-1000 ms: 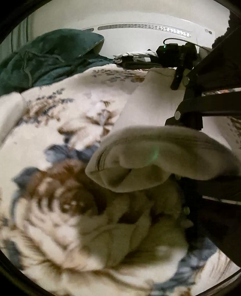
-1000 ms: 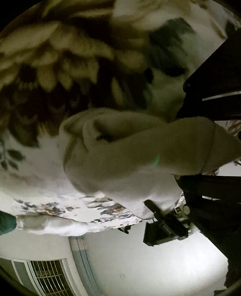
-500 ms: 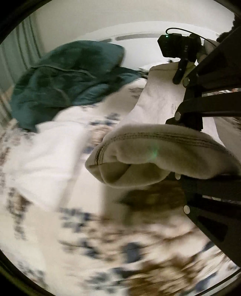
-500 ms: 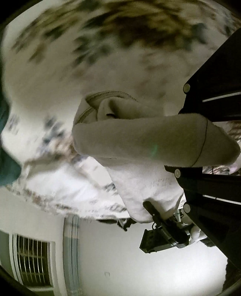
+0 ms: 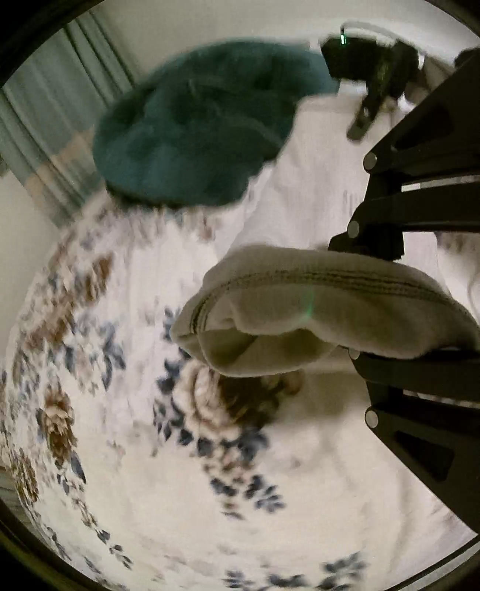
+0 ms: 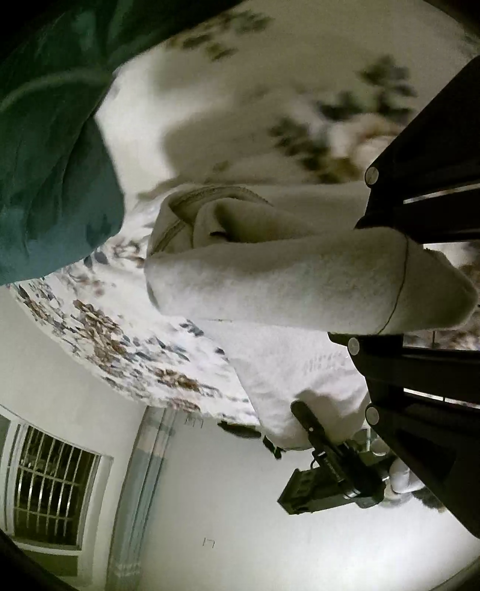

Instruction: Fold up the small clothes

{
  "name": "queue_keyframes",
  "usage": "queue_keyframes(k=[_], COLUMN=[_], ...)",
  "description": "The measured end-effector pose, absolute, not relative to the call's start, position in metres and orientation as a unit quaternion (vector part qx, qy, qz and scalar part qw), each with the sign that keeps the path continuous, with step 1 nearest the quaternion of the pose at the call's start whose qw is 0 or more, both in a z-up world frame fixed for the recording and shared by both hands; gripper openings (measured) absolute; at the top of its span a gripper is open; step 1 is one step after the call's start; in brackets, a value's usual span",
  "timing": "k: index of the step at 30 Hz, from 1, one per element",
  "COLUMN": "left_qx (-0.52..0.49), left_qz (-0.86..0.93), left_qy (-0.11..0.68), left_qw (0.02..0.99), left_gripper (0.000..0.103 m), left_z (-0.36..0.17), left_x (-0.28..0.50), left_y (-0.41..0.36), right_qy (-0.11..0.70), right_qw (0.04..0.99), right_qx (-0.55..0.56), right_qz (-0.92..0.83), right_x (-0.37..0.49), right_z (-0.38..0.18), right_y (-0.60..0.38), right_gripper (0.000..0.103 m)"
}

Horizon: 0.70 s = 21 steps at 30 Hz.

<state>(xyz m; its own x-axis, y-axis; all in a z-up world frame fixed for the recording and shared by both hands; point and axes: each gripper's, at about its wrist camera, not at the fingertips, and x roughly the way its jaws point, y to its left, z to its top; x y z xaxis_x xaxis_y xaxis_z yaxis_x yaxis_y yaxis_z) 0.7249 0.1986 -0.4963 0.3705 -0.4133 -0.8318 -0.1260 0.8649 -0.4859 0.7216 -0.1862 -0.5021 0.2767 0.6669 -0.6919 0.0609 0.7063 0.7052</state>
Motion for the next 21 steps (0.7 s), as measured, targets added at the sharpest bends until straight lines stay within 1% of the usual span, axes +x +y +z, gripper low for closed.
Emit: queue_keyframes(k=[3,4,5,6,7,8,9,10,11,12,13,14,15,16,17,21], left_qx=[-0.217,-0.21,-0.208,-0.206,-0.202,-0.192,-0.176,-0.152,-0.141,-0.126,-0.109,-0.096,-0.087,-0.074,-0.068,-0.046], left_qz=[-0.071,-0.067,-0.065,-0.061,-0.058,-0.049,-0.033,-0.013,-0.003,0.005,0.015,0.026,0.03,0.034,0.038,0.043], left_qy=[0.58,0.585,0.587,0.585,0.581,0.581,0.583,0.578,0.571,0.562,0.555,0.548,0.544,0.537,0.536,0.54], left_qw=[0.782,0.78,0.78,0.782,0.786,0.79,0.793,0.801,0.809,0.817,0.824,0.83,0.834,0.84,0.841,0.839], left_gripper=[0.021,0.025,0.027,0.029,0.043,0.054,0.074,0.076,0.076,0.077,0.082,0.089,0.103,0.103,0.103,0.103], left_z=[-0.52,-0.526,-0.527,-0.526,-0.524,-0.523,-0.521,-0.515,-0.509,-0.504,-0.498,-0.494,-0.493,-0.489,-0.489,-0.48], left_x=[0.743,0.744,0.743,0.743,0.742,0.742,0.744,0.74,0.74,0.737,0.733,0.728,0.725,0.718,0.717,0.7], left_y=[0.195,0.194,0.195,0.195,0.195,0.195,0.194,0.193,0.192,0.189,0.186,0.181,0.178,0.171,0.168,0.149], right_qy=[0.58,0.588,0.593,0.596,0.6,0.601,0.606,0.61,0.611,0.611,0.609,0.606,0.604,0.603,0.602,0.597], right_qw=[0.734,0.734,0.732,0.732,0.735,0.739,0.745,0.752,0.761,0.767,0.778,0.788,0.793,0.796,0.798,0.801], right_qx=[0.296,0.285,0.281,0.279,0.266,0.255,0.235,0.213,0.188,0.169,0.134,0.096,0.072,0.049,0.025,-0.009], right_qz=[0.193,0.185,0.18,0.177,0.17,0.165,0.149,0.131,0.113,0.099,0.076,0.049,0.033,0.018,0.0,-0.037], right_x=[0.748,0.754,0.753,0.752,0.753,0.748,0.748,0.744,0.741,0.739,0.735,0.729,0.725,0.72,0.714,0.691], right_z=[-0.522,-0.529,-0.533,-0.535,-0.536,-0.534,-0.531,-0.528,-0.524,-0.521,-0.515,-0.51,-0.507,-0.504,-0.502,-0.489], right_y=[-0.17,-0.168,-0.167,-0.165,-0.164,-0.165,-0.164,-0.162,-0.159,-0.157,-0.152,-0.146,-0.142,-0.137,-0.132,-0.123], right_gripper=[0.013,0.013,0.014,0.018,0.021,0.027,0.043,0.05,0.061,0.069,0.078,0.084,0.098,0.103,0.103,0.103])
